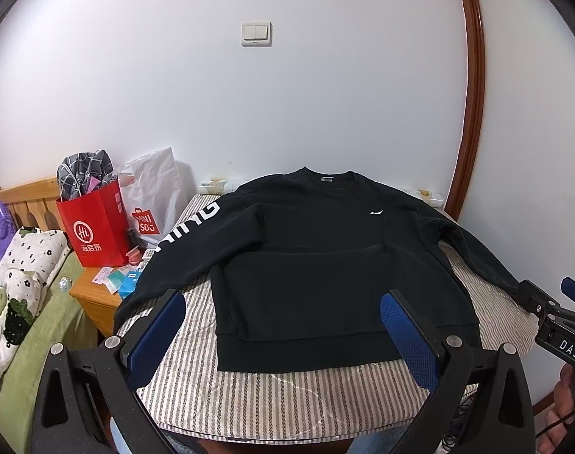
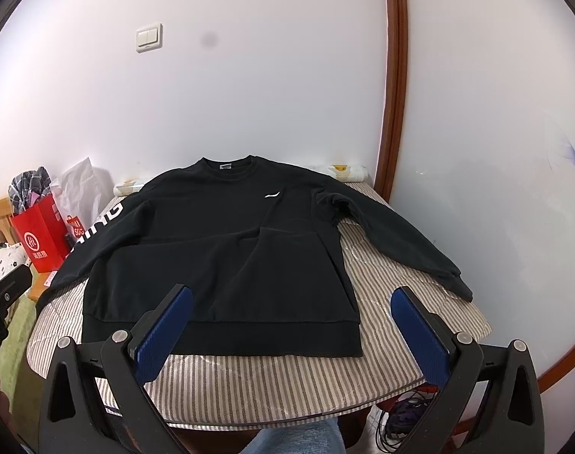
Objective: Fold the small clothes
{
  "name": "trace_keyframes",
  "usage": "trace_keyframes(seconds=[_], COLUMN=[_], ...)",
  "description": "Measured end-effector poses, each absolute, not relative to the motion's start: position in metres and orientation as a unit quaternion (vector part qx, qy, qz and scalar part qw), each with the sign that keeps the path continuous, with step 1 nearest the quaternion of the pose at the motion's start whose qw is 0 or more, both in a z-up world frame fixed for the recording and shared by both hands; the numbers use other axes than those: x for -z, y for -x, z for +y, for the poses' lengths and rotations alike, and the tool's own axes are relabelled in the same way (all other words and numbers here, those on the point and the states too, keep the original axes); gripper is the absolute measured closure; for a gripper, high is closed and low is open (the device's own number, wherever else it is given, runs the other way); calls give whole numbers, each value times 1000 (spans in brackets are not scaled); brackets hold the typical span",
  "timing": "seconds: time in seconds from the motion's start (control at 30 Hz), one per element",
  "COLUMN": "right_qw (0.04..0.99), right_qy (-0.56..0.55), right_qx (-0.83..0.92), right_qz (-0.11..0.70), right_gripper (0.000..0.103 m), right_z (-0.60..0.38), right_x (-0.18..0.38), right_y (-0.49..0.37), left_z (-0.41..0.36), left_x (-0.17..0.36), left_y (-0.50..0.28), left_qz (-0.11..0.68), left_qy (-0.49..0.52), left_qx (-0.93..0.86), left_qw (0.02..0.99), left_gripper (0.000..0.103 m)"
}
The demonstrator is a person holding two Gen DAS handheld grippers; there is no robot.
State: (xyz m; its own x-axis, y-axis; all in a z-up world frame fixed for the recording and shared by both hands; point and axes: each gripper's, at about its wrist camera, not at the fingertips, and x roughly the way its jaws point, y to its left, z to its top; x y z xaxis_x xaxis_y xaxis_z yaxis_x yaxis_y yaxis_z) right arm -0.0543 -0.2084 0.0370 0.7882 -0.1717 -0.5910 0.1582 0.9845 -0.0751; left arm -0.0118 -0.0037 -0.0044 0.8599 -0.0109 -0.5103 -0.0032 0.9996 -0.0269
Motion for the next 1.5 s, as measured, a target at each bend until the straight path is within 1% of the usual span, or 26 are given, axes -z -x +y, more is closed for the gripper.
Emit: trace_keyframes(seconds=[1.27,1.37,1.5], right_qw=[946,946,940], right_qy=[15,16,21], right_qx=[90,90,94], right_qz=[311,310,329], right_gripper=[0,0,0], right_z=[-204,-204,-203], right_x=[-35,-31,-20], right_y=[55,50,34], left_z=[-7,-5,0], left_x=[5,6,13], left_y=[7,2,-13], left_qz=[272,271,281], left_qy=[16,23,30], left_qx=[16,27,33], left_qw=[962,962,959], left_gripper=[0,0,0])
